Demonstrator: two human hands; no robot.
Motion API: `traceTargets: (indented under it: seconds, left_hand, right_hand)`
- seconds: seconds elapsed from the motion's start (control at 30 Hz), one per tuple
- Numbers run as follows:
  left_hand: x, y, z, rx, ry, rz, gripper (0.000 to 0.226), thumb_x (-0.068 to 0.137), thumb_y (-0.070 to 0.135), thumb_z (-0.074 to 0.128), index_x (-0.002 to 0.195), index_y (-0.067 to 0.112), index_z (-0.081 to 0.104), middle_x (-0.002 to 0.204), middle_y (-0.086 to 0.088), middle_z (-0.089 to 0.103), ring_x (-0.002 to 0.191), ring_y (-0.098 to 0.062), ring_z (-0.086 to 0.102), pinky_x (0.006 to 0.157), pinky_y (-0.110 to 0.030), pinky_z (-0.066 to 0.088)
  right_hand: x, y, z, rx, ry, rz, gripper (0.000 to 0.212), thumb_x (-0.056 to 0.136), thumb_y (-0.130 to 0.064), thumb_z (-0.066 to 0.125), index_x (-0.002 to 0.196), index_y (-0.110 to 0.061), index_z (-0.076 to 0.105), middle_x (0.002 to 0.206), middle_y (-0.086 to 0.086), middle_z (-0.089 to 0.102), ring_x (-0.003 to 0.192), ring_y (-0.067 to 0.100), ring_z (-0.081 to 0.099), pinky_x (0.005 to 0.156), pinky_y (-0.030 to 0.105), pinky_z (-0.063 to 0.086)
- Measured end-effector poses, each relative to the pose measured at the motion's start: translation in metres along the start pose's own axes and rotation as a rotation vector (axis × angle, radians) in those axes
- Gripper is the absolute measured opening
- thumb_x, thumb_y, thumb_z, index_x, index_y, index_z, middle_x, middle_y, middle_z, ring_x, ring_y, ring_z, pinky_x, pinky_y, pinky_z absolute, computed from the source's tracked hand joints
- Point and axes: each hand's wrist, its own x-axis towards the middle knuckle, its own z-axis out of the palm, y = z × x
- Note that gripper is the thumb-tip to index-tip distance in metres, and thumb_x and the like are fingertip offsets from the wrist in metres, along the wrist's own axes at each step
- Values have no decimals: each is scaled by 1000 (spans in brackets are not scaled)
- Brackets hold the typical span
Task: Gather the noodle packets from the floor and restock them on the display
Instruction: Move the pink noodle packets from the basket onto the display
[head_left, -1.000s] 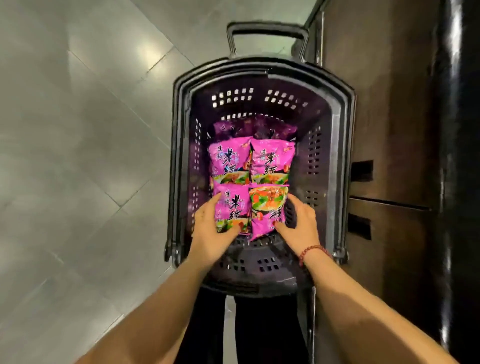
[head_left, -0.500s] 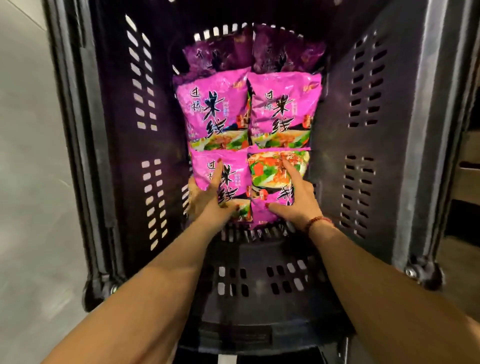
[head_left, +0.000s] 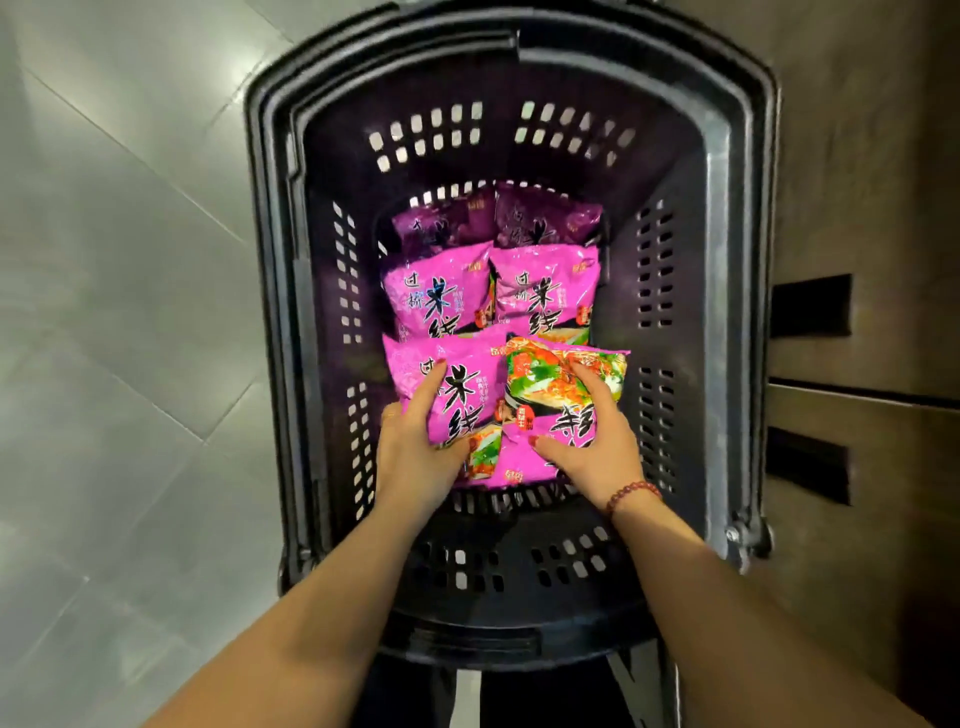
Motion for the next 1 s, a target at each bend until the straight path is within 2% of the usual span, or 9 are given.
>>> traceTargets:
  seconds: [0.13,0.3,0.43,0.5,0.6,0.7,0.8,0.87,1.0]
  left_hand:
    - [-43,56,-65,-57,11,161,86,73,12,83,144,38,42,113,0,55,102,-5,49,87,-2,35]
    - [-101,123,-145,-217,13,291,83,65,28,79,137,52,45,134,16,54,124,-10,53,104,-43,44]
    - [-154,185,-196,-236,79,420,83,63,25,78,127,64,44,133,27,51,126,3,48,104,-21,37]
    - [-180,214,-212,-231,82,490,81,62,33,79,127,66,43,130,28,52,123,9,48,100,-12,35]
    - [-211,252,-224,-265,64,564,80,60,40,79,127,66,44,133,27,51,126,4,48,103,-20,36]
    - [-236,286,-224,-260,10,645,82,62,29,80,127,65,45,136,27,51,129,2,47,105,-21,37]
    - [-252,317,-218,-224,-66,722,88,65,13,86,129,59,47,135,29,52,128,4,47,106,-24,39]
    - [-261,339,-213,-197,-134,783,93,66,2,86,126,62,47,132,36,50,126,9,46,106,-18,38]
    - [-280,379,-191,-139,-265,911,90,68,3,84,125,61,45,127,47,46,123,21,39,95,2,32]
  right_hand:
    - [-57,-77,-36,98,65,-119,86,72,-14,83,140,-42,38,138,-27,42,131,-1,38,102,20,30]
    - [-140,-170,-84,164,112,-279,81,72,-7,82,134,-38,41,138,-30,39,129,-14,34,101,5,28]
    - [-206,-227,-119,226,207,-361,78,71,3,80,130,-33,44,128,-42,43,125,-17,37,98,0,27]
    - [-236,-248,-137,265,258,-388,76,69,1,80,130,-28,46,125,-43,45,123,-15,40,98,2,29]
    - [-278,-272,-163,317,346,-424,76,69,1,80,129,-29,46,125,-39,48,122,-13,43,100,4,31]
    - [-313,-284,-190,341,434,-462,76,67,-7,81,131,-31,47,127,-35,51,124,-9,45,100,5,31]
    - [-345,-288,-215,357,504,-470,74,66,-17,78,128,-45,49,128,-34,50,124,-9,44,100,4,31]
    - [-365,-284,-230,396,549,-452,75,67,-15,79,126,-48,48,128,-34,50,124,-8,45,100,5,33]
    - [-395,-267,-254,454,664,-400,74,69,-10,83,131,-36,49,129,-32,51,124,-10,44,96,2,33]
